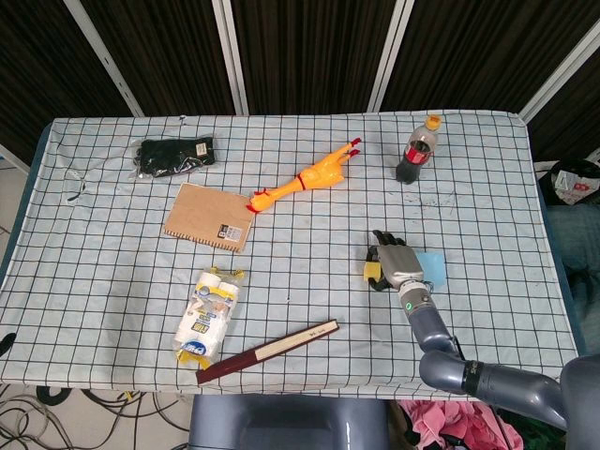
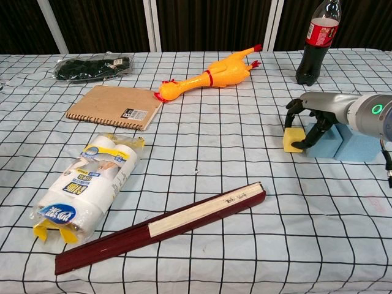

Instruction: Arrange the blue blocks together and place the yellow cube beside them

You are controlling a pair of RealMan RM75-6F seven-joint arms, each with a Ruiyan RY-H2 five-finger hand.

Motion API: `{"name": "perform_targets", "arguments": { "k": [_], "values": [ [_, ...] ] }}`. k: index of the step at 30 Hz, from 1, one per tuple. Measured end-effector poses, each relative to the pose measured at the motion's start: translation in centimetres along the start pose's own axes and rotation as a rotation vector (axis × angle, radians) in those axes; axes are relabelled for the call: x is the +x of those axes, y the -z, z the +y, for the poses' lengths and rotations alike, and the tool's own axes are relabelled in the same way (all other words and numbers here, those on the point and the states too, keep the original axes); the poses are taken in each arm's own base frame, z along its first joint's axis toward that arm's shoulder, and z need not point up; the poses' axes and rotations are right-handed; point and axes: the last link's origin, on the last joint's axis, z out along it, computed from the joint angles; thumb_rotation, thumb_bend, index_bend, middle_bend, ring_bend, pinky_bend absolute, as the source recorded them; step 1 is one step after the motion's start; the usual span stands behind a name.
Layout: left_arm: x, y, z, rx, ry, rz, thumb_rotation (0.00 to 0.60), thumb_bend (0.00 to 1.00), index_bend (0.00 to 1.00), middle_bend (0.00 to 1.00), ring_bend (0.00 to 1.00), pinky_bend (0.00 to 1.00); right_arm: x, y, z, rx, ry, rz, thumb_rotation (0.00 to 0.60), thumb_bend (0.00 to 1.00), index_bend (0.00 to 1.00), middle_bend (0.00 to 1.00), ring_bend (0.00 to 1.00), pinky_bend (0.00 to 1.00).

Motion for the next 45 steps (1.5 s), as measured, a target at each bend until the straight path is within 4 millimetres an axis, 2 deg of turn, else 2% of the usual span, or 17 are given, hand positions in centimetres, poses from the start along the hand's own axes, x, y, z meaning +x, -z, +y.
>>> {"name": "perform_targets", "arguments": {
  "k": [30, 45],
  "values": [
    [0.0, -0.1, 0.0, 0.003, -0.008, 0.002, 0.6, 0.04, 0.21, 0.06, 0.0, 0.0, -0.2, 0.3, 0.1, 0.001, 0.023, -0.014, 0.6, 0.3, 0.33, 0.0, 0.0, 0.09],
    [0.0, -0.1, 0.0, 0.003, -0.006, 0.0, 0.6, 0.04, 0.21, 0.06, 0.0, 0.0, 0.5, 1.5, -1.6, 0.074, 0.044, 0.005, 0.6, 0.3, 0.29, 0.0, 0.0, 0.09]
  ]
}}
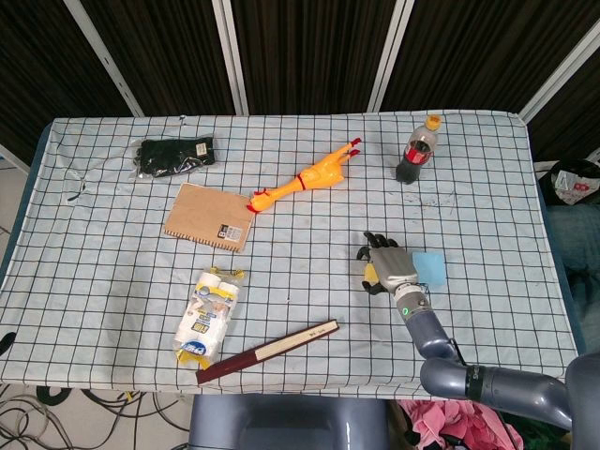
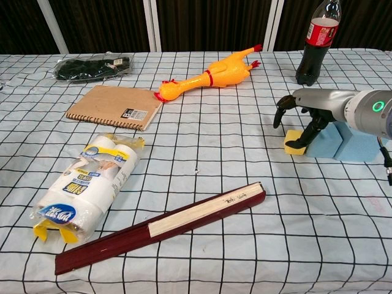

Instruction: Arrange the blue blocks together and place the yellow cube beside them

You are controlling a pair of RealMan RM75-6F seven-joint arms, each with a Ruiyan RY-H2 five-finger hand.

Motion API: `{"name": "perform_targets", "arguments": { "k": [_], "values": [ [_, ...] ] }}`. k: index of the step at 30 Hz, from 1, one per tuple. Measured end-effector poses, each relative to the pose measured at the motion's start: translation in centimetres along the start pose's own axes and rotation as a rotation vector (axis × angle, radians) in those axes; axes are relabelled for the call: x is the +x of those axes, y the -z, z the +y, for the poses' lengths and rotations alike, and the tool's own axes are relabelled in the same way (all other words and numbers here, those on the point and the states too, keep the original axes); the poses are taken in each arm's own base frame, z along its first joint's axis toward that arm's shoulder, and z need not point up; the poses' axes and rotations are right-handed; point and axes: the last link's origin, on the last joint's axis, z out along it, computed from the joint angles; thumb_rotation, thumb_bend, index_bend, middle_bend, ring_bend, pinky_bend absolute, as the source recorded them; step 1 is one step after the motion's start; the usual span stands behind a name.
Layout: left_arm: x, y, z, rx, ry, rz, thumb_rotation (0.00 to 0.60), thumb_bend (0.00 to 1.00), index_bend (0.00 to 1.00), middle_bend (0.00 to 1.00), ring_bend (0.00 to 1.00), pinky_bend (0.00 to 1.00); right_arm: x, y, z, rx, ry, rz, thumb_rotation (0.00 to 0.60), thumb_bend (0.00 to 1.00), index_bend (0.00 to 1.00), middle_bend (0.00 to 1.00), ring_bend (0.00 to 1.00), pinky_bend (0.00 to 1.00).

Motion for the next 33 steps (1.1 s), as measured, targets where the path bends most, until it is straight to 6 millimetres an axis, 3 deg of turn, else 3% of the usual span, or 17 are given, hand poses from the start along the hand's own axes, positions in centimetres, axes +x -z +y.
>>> {"name": "perform_targets", "arguments": {
  "k": [13, 33],
  "values": [
    [0.0, 0.0, 0.0, 0.0, 0.002, -0.001, 0.6, 0.04, 0.21, 0.06, 0.0, 0.0, -1.2, 0.7, -0.9, 0.046, 0.113, 0.015, 0.6, 0.3, 0.3, 0.0, 0.0, 0.09],
    [0.0, 0.0, 0.0, 0.001, 0.002, 0.0, 0.6, 0.04, 0.21, 0.06, 0.0, 0.0, -1.8, 0.7, 0.3, 0.014, 0.14, 0.003, 0.6, 0.3, 0.37, 0.0, 0.0, 0.09]
  ]
}}
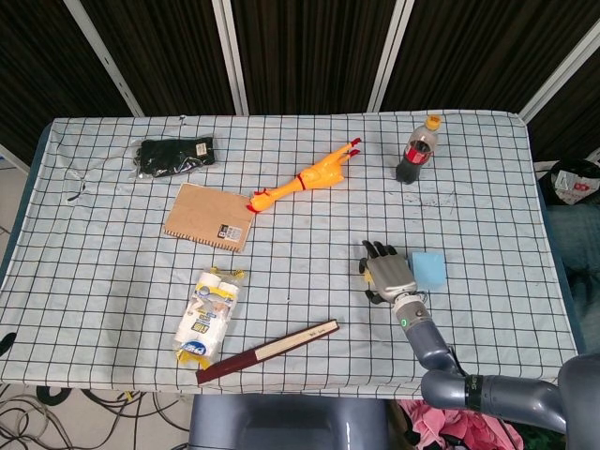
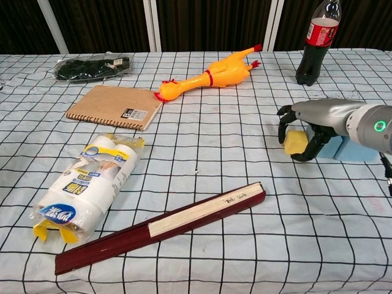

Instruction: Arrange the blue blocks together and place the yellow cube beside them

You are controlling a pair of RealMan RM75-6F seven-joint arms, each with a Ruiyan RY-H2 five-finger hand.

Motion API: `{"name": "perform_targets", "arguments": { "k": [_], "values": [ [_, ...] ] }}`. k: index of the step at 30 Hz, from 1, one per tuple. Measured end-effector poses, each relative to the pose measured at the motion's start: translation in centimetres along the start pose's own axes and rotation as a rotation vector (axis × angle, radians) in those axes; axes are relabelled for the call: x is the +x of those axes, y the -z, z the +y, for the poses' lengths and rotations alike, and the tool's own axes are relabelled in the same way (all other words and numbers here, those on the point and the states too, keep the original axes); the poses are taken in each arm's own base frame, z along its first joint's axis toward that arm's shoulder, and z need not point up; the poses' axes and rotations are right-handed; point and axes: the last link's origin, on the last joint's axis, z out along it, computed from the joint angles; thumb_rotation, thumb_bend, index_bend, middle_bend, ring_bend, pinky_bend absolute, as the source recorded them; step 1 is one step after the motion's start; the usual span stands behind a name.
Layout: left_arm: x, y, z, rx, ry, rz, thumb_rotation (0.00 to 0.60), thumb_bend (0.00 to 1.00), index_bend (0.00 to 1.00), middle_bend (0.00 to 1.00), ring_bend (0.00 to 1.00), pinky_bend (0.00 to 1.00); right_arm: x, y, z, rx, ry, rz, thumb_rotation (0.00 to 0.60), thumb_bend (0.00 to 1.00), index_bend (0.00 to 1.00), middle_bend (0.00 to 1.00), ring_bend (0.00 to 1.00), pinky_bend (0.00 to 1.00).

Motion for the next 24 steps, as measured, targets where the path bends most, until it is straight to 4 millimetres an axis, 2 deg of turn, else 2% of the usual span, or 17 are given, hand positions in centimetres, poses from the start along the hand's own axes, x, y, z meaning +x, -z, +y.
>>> {"name": "perform_targets", "arguments": {
  "k": [24],
  "values": [
    [0.01, -0.03, -0.01, 0.002, -0.002, 0.0, 0.6, 0.04, 0.21, 0.06, 0.0, 0.0, 0.08, -0.09, 0.77, -0.017, 0.003, -0.001, 0.6, 0.3, 0.37, 0.0, 0.0, 0.09]
  ]
}}
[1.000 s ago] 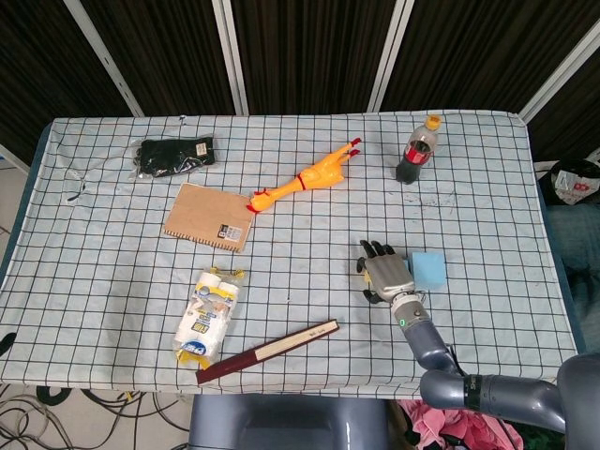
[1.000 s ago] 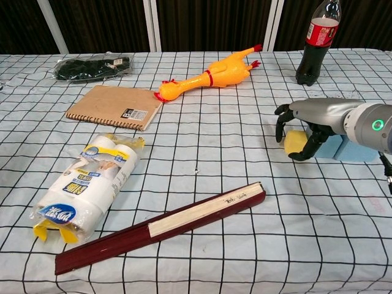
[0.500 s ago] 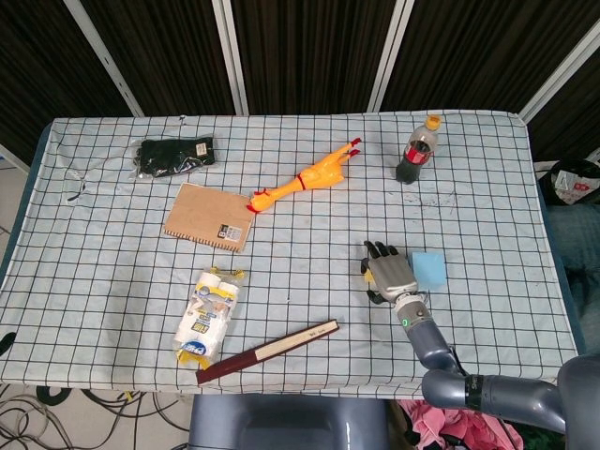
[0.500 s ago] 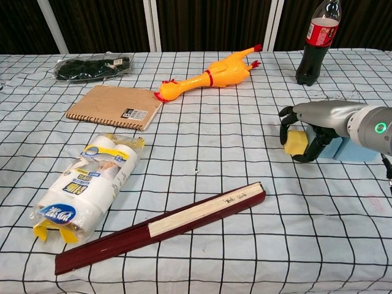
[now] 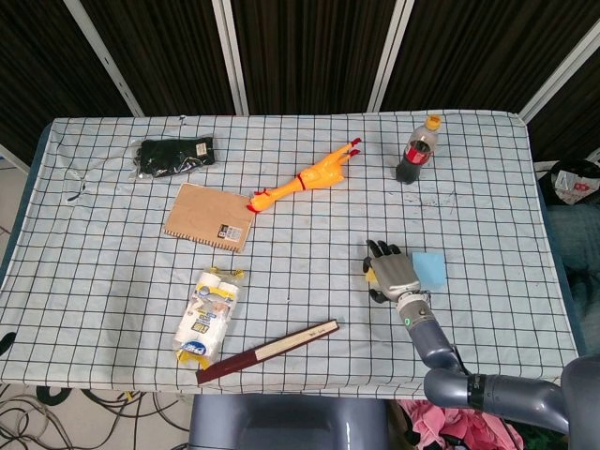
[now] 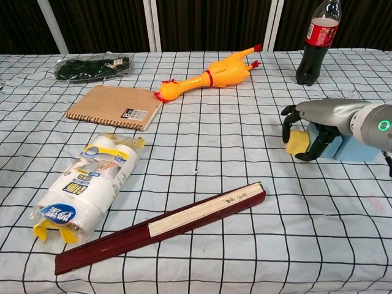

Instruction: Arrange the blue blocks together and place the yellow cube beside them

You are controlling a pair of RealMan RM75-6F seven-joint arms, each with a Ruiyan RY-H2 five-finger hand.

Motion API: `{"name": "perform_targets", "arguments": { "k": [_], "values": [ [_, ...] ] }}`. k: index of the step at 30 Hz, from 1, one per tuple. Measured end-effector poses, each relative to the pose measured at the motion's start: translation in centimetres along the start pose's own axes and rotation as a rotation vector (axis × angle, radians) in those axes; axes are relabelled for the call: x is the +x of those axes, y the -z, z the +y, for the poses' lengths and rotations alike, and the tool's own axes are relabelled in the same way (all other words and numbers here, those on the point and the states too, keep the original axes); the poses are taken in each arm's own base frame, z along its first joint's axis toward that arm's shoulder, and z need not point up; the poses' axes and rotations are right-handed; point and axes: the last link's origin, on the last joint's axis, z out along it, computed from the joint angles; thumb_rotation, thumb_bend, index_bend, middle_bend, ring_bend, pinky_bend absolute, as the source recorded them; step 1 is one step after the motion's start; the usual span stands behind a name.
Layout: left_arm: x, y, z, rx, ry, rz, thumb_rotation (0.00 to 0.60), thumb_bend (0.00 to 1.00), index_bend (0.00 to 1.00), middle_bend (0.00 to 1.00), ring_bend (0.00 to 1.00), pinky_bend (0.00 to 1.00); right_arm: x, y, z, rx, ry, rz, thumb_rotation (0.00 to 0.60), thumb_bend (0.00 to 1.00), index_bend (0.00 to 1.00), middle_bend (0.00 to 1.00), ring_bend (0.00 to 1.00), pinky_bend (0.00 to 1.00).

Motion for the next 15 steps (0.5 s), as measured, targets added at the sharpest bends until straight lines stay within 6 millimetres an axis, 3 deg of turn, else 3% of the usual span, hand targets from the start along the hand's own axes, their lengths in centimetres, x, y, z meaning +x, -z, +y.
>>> {"name": "perform_targets", "arguments": {
  "k": [15],
  "values": [
    [0.0, -0.01, 0.01, 0.001, -0.002, 0.0, 0.6, 0.04, 0.21, 0.06, 0.0, 0.0, -0.08, -0.06, 0.48, -0.011, 0.001, -0.006, 0.6, 0.3, 0.38, 0.0, 0.0, 0.09]
  ]
}}
